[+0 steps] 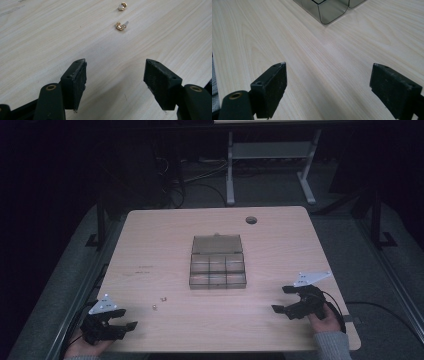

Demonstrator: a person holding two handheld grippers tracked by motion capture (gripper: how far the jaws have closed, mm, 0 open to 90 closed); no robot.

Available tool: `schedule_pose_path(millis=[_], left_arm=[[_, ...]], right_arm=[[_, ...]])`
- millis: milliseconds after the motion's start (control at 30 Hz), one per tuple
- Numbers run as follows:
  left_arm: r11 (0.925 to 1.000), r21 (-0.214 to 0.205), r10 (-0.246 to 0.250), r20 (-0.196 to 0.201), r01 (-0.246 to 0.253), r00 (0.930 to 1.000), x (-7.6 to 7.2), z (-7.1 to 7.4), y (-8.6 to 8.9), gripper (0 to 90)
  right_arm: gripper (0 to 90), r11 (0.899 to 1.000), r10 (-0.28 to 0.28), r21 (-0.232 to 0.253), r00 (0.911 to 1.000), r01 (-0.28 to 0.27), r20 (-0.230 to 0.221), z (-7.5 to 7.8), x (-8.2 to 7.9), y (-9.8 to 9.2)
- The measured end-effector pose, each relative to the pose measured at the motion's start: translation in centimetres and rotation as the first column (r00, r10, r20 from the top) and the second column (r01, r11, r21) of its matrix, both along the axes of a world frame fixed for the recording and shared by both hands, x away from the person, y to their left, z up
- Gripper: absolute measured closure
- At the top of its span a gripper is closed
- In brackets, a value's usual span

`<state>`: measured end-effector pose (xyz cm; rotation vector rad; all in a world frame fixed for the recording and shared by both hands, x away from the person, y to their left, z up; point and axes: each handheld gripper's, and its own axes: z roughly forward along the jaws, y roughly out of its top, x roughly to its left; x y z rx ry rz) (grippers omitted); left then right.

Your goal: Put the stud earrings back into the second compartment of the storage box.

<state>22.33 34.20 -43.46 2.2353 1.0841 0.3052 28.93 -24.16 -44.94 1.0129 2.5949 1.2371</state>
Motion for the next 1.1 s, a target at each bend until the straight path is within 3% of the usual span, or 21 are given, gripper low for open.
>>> schedule_pose_path(millis=[300,733,833,933,1100], left_arm=[[0.9999,0.003,0.012,-0.014,-0.012,0.9998,0.2,-0.1,-0.3,34.7],[0.9976,0.047,-0.052,-0.004,0.052,0.9987,2.0,0.9,-3.2,39.9],[0.997,0.059,-0.051,0.004,0.051,0.9987,2.3,1.0,-3.4,41.9],[0.9969,0.057,-0.053,-0.007,0.054,0.9986,2.5,0.8,-3.4,43.0],[0.9927,0.089,-0.08,-0.021,0.081,0.9966,3.1,0.7,-3.6,45.6]], right_arm=[[14.0,1.0,0.008,-0.003,1.0,-0.008,0.0,0.0,0.0,0.0],[14.0,1.0,0.012,-0.003,0.9999,-0.012,0.007,0.1,0.0,0.1],[14.0,1.0,0.011,0.0,0.9999,-0.011,0.006,0.1,0.0,0.0],[14.1,1.0,0.014,-0.002,0.9999,-0.014,0.005,0.1,0.0,0.0],[14.0,1.0,0.017,0.0,0.9998,-0.017,0.008,0.1,0.0,0.1]])
